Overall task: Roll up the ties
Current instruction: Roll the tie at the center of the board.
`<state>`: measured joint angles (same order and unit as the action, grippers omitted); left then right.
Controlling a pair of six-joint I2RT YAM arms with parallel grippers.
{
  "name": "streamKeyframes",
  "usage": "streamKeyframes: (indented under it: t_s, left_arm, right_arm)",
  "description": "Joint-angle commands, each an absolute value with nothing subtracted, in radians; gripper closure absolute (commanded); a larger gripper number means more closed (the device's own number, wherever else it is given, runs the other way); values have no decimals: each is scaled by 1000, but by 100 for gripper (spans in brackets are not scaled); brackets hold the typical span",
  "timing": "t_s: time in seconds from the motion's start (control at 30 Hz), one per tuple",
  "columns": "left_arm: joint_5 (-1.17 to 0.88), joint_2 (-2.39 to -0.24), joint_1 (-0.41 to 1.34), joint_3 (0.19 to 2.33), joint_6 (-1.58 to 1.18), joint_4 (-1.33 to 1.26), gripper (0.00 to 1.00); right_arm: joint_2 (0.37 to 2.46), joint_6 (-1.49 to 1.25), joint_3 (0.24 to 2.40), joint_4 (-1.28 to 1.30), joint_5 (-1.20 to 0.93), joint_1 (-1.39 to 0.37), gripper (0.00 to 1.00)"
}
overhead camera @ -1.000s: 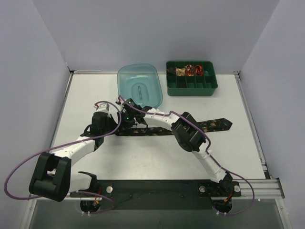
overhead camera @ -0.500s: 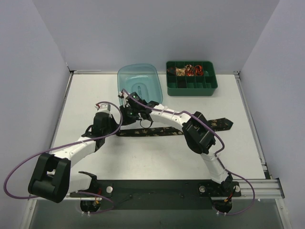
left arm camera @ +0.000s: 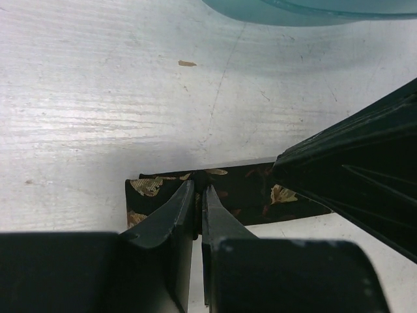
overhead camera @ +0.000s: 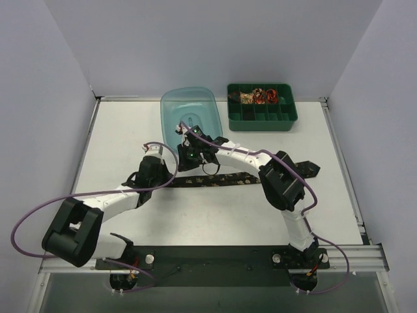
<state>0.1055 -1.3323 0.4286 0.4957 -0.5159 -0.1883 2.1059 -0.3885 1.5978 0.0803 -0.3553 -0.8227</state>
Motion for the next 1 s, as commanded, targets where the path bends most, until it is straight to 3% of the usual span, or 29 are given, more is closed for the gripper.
streamKeyframes:
  t_s: [0.0, 0.1, 0.2, 0.27, 0.37, 0.77, 0.97]
  left_arm:
    - [136, -1371, 474, 505, -522, -265, 99]
    - [155, -1387, 498, 500, -528, -276, 91]
    - [169, -1400, 506, 492, -544, -287, 65]
    - [176, -1402, 511, 482, -558, -293, 54]
    - [190, -1391, 514, 459, -575, -321, 45]
    - [198, -1256, 514, 364, -604, -437, 45]
    - [190, -1174, 514, 354, -589, -436, 38]
  right_arm:
    - [2052, -370, 1579, 94, -339, -808, 100]
    - [2051, -370, 1571, 92, -341, -804, 100]
    - [2048, -370, 1565, 94, -345, -802, 100]
    - [2046, -370, 1565, 92, -348, -801, 100]
    - [2052, -371, 1562, 94, -357, -802, 100]
    - [2043, -373, 1540, 86, -379, -790, 100]
    - [2023, -385, 1532, 64, -411, -790, 100]
